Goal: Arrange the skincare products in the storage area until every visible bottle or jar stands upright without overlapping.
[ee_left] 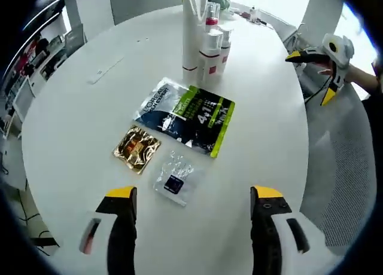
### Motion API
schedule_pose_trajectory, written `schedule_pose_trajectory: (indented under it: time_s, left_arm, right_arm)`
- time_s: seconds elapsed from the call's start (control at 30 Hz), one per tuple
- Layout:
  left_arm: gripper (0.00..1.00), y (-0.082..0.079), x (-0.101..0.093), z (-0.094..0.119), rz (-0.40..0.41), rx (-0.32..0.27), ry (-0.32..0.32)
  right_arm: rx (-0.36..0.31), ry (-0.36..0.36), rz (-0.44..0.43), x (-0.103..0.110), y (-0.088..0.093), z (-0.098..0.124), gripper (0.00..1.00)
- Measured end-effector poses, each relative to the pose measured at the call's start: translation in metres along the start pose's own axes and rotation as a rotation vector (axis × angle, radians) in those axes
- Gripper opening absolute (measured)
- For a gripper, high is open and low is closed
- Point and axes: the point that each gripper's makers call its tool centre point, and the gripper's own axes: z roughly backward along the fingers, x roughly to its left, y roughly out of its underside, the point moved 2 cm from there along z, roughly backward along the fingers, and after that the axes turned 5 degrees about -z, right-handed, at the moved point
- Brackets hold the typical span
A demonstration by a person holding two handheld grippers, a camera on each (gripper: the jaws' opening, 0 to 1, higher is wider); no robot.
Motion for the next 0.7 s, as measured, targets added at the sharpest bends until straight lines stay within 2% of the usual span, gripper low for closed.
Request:
schedule_pose_trajectory:
  time_s: [0.1, 0.2, 0.4, 0.57, 0.7]
  left_arm:
    - [0.80, 0.001, -0.020, 0.009, 0.033, -0.051, 0.013]
    - [0.81, -0.002, -0.031, 0.017, 0.078, -0.107, -0.009]
    - [0.87, -0.006, -0.055, 0.034, 0.172, -0.244, -0.065]
    - [0.92, 0.004, -0.071, 0.044, 0.231, -0.293, -0.111]
    - [0.99, 0.009, -0.080, 0.056, 0.295, -0.358, -0.182]
  right_arm:
    - [-0.004, -0.004, 0.001, 0.001, -0.001, 0.000, 0.94]
    - [-0.012, -0.010, -0.004, 0.001, -0.002, 0.001, 0.94]
    - [-0.041, -0.008, -0.029, -0.002, -0.006, 0.003, 0.94]
    - [-0.065, -0.001, -0.048, -0.004, -0.009, 0.005, 0.93]
    - [-0.075, 0.002, -0.040, -0.003, -0.011, 0.006, 0.93]
